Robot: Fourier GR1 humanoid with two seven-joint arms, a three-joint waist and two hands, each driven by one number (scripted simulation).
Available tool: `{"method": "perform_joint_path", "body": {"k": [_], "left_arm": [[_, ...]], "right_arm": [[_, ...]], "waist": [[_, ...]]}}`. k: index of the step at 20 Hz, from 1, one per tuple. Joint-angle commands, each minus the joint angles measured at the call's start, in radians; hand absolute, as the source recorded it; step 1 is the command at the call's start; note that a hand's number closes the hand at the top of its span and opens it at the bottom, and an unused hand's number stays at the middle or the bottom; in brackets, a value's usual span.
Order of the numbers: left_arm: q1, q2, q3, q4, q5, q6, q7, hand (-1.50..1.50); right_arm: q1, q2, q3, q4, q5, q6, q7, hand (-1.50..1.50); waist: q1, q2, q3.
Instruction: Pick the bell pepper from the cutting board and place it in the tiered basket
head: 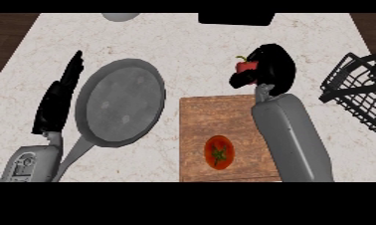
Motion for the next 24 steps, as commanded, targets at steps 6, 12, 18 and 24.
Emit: {"method": "perform_joint_path", "body": {"k": [6, 12, 18, 24], "left_arm": [[-0.017, -0.015, 0.004, -0.009, -0.007, 0.022, 0.033, 0.0], [0.038, 0.006, 0.013, -0.021, -0.014, 0.01, 0.009, 0.0], [0.024, 0.012, 0.038, -0.025, -0.003, 0.008, 0.038, 0.0], [0.054, -0.012, 0.026, -0.033, -0.016, 0.015, 0.019, 0.0]], "right_arm": [[-0.308, -0.047, -0.082, 0.111, 0.359, -0.218, 0.173, 1.5], [-0.447, -0.127, -0.162, 0.177, 0.463, -0.058, 0.186, 1.5], [-0.483, -0.166, -0.227, 0.108, 0.41, 0.122, 0.127, 1.5], [-0.48, -0.261, -0.284, 0.134, 0.348, 0.166, 0.007, 1.5]], "waist": [[-0.023, -0.011, -0.001], [-0.036, -0.015, -0.001], [-0.053, -0.018, 0.0], [-0.05, -0.016, 0.0]]}}
